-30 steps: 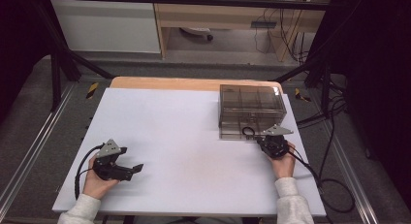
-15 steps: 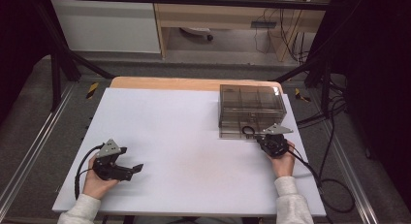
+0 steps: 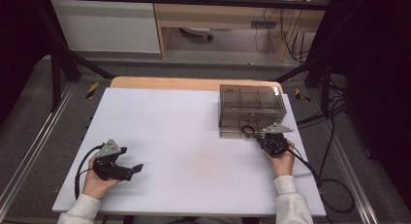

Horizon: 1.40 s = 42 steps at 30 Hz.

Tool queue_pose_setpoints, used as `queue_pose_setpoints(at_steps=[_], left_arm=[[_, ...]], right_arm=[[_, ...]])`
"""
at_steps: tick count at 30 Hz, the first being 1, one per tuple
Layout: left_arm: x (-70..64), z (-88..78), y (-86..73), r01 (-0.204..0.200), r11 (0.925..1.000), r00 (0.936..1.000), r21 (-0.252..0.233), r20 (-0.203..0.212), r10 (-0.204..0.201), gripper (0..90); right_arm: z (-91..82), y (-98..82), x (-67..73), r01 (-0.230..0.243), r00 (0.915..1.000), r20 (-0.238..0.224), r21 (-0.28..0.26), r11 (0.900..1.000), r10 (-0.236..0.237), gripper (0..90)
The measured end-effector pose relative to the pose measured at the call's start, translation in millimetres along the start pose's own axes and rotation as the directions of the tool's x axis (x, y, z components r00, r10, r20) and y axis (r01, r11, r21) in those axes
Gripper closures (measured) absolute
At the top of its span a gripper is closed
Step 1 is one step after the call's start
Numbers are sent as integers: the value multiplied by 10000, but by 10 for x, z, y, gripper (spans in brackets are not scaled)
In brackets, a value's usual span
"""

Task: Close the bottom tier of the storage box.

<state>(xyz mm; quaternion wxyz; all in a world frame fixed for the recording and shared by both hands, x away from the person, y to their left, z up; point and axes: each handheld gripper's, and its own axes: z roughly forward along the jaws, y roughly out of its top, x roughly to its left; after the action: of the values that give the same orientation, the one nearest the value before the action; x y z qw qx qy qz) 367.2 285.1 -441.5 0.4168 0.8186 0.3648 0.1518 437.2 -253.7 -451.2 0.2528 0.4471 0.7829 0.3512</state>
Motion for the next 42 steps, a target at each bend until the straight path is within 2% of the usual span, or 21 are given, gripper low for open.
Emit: queue_pose_setpoints(at_steps=[42], left_arm=[[5, 6, -3, 15, 10000, 10000, 15, 6, -15, 46]], right_arm=[[86, 56, -56, -100, 9999, 115, -80, 9999, 101, 900]])
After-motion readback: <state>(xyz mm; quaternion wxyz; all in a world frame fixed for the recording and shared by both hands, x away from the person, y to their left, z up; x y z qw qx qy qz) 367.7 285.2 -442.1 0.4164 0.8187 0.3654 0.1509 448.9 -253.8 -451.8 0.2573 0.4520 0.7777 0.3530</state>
